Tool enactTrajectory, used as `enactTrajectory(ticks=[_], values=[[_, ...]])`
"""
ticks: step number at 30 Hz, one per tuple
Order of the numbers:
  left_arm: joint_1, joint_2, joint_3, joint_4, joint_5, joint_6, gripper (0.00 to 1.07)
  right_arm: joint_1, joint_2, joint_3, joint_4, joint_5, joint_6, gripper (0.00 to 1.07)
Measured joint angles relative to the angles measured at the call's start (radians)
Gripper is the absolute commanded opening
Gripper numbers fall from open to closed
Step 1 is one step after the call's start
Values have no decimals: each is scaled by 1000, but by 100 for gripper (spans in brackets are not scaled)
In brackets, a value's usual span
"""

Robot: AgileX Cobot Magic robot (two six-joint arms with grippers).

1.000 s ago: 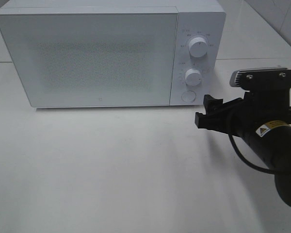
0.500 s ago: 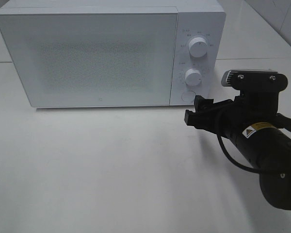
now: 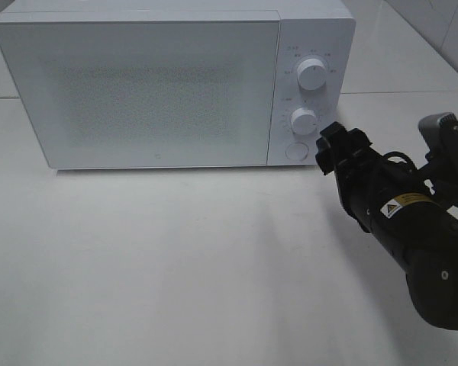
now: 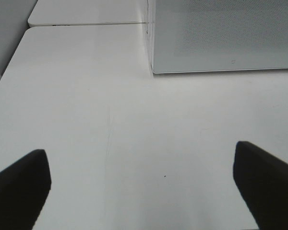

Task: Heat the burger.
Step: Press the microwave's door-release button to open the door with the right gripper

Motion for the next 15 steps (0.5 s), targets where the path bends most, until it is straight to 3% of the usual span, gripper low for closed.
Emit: enactTrajectory(ticks=[4, 7, 8, 10, 11, 13, 15], values=[[0, 0, 0, 0, 0, 0, 98, 0, 0, 0, -5, 0, 283, 58], [0, 0, 0, 0, 0, 0, 98, 0, 0, 0, -6, 1, 319, 55], [0, 0, 0, 0, 0, 0, 98, 0, 0, 0, -9, 1, 398, 47], [0, 0, 0, 0, 0, 0, 98, 0, 0, 0, -9, 1, 431, 42], [0, 0, 0, 0, 0, 0, 98, 0, 0, 0, -11, 1, 480, 30], [0, 0, 0, 0, 0, 0, 98, 0, 0, 0, -11, 1, 519, 25], [0, 0, 0, 0, 0, 0, 98, 0, 0, 0, -11, 2, 562, 5]])
